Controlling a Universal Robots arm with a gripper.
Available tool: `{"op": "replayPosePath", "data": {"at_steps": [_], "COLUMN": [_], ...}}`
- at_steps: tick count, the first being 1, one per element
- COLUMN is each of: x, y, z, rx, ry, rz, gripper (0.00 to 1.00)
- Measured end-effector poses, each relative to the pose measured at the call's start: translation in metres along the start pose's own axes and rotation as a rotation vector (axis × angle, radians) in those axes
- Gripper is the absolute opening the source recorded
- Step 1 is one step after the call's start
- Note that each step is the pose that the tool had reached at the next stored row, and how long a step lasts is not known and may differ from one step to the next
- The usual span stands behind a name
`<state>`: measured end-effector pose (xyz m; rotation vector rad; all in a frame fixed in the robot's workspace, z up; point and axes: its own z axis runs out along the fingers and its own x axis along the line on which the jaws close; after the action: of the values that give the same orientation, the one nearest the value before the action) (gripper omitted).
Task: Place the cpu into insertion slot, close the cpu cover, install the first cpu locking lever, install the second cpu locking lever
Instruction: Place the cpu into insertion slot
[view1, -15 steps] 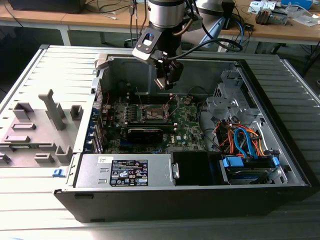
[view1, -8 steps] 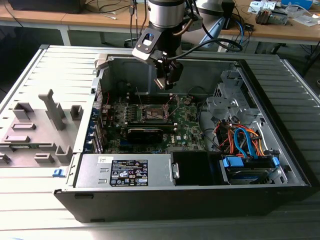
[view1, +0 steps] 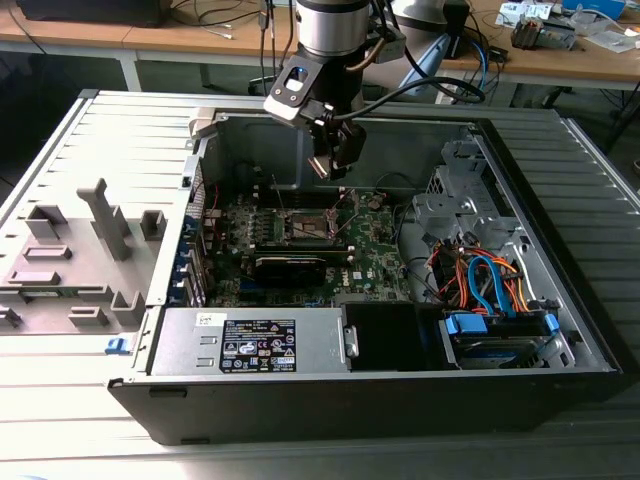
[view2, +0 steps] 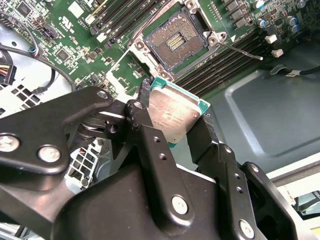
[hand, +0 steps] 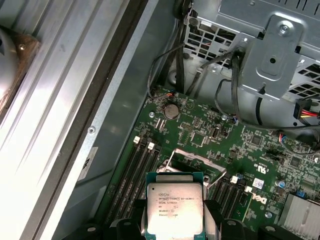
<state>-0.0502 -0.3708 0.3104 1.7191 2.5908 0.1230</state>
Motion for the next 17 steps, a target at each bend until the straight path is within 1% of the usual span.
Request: {"op": "replayPosePath", "data": {"at_steps": [17], "x": [0.0], "y": [0.0], "z": [0.0003], "rx": [-0.0003], "ry": [-0.0013], "rz": [0.015], "gripper": [0.54]}}
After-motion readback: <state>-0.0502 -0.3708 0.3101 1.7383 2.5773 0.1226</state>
